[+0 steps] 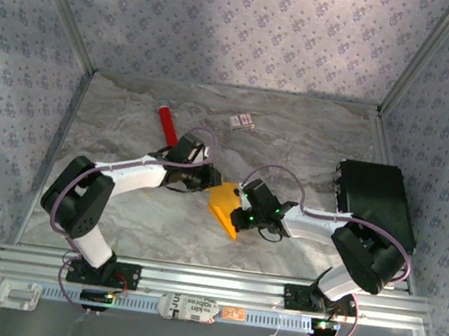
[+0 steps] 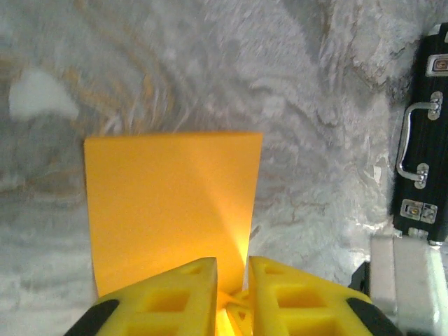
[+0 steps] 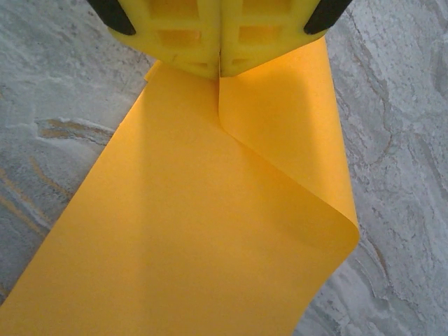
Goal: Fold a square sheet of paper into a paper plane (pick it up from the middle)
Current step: Third fold the triangle at the center of the table.
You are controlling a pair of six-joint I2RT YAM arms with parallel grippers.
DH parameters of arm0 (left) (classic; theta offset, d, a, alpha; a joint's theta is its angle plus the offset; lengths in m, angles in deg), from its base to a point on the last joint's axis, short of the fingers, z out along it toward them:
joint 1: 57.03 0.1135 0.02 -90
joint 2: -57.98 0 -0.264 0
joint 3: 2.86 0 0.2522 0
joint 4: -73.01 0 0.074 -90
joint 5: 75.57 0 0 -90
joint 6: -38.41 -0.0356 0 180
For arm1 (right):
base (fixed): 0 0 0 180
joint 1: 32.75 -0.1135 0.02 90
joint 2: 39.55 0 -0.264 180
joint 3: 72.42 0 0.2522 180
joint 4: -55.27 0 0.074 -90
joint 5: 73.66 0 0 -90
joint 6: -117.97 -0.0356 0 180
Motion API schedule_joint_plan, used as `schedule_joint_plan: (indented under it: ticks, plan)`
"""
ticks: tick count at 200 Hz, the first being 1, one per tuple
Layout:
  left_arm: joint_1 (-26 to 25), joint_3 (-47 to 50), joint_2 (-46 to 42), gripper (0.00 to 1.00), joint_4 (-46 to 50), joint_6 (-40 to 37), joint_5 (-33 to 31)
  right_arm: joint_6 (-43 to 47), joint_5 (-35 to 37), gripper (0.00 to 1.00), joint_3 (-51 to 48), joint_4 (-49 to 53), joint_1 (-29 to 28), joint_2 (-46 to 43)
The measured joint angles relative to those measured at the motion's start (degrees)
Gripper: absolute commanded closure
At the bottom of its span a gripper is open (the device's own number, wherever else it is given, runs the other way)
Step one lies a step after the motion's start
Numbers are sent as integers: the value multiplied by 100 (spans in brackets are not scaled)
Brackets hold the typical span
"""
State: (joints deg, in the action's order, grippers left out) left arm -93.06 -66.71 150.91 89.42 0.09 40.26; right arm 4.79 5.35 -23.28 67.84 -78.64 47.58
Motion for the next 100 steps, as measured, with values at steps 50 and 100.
schedule_joint_plan:
  ticks: [50, 100]
  plan:
    - [-400, 1117, -361, 100, -1099, 831, 210, -28, -13, 96, 0, -28, 4, 11]
    - [-730, 1692, -321, 100, -2271, 1547, 245, -39, -13, 96, 0, -31, 15, 11]
